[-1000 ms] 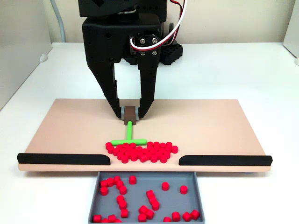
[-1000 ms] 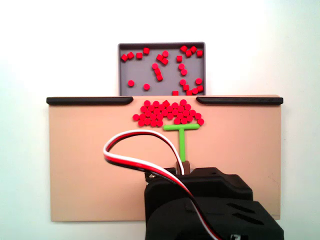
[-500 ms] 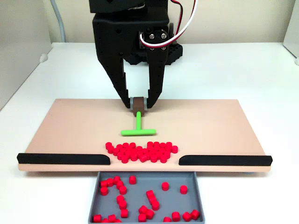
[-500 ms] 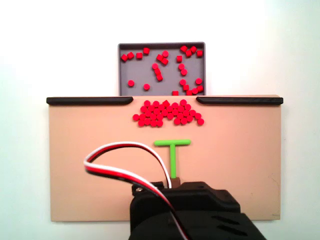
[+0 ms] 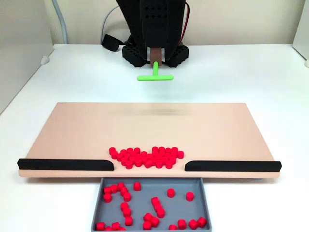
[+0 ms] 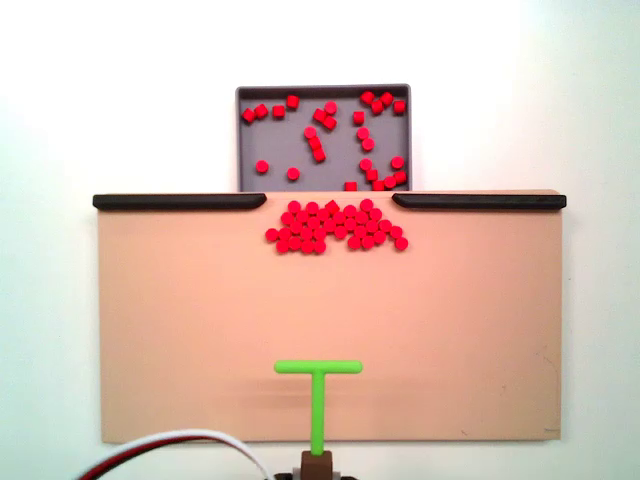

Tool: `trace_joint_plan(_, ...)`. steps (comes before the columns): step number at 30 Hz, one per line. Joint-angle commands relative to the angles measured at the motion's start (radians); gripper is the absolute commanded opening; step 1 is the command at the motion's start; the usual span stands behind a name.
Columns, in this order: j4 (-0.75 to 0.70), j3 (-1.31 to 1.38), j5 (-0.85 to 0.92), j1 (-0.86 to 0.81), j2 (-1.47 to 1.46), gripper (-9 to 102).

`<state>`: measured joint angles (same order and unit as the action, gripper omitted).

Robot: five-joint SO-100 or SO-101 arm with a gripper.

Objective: Gather the bottom side granules

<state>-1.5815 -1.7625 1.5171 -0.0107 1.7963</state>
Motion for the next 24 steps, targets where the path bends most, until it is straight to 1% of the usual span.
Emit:
trace_joint_plan(1, -0.003, 0.021, -0.026, 0.009, 0.038, 0)
trace_joint_plan(24, -0.003, 0.021, 0.014, 0.014, -0.003, 0)
